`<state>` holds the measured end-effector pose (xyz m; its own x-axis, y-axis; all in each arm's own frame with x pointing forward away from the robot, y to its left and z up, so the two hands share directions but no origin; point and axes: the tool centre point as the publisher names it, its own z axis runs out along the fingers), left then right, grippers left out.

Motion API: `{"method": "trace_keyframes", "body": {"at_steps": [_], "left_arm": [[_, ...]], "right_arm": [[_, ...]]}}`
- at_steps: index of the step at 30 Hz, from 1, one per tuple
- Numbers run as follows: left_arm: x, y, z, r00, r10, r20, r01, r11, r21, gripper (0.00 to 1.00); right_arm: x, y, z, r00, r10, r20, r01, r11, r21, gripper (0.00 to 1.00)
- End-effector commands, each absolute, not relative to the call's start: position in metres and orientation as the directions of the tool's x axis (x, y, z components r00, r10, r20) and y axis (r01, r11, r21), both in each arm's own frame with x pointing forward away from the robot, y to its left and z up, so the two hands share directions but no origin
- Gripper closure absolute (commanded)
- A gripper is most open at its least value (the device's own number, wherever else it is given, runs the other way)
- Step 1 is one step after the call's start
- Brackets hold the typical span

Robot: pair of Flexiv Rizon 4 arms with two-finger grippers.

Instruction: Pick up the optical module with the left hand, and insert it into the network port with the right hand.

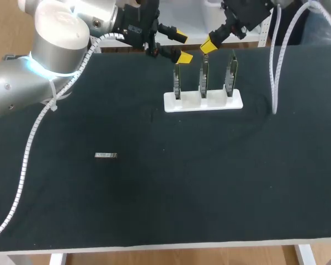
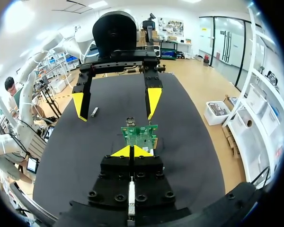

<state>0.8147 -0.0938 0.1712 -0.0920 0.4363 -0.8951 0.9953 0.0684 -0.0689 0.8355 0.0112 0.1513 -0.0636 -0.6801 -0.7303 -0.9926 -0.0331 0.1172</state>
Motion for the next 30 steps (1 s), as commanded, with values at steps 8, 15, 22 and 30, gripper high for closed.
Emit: {"method": "trace_keyframes", "body": {"at_steps": [8,15,22,30], "left_arm": [[0.8162,-0.0945,0.1719,-0.094,0.441,-0.893,0.995,0.068,-0.072,0.00],[0.8162,-0.0945,0.1719,-0.094,0.441,-0.893,0.995,0.068,-0.072,0.00],[0.8162,-0.0945,0.1719,-0.094,0.441,-0.893,0.995,0.068,-0.072,0.00],[0.8162,-0.0945,0.1719,-0.094,0.441,-0.893,0.995,0.068,-0.072,0.00]], "right_arm": [[0.8424,0.0112,0.1478,-0.072,-0.686,-0.724,-0.728,-0.461,0.508,1.00],[0.8419,0.0120,0.1460,-0.071,-0.692,-0.719,-0.724,-0.460,0.514,1.00],[0.8409,0.0124,0.1439,-0.074,-0.693,-0.718,-0.720,-0.461,0.519,1.00],[0.8409,0.0126,0.1434,-0.073,-0.694,-0.716,-0.718,-0.461,0.521,1.00]]}}
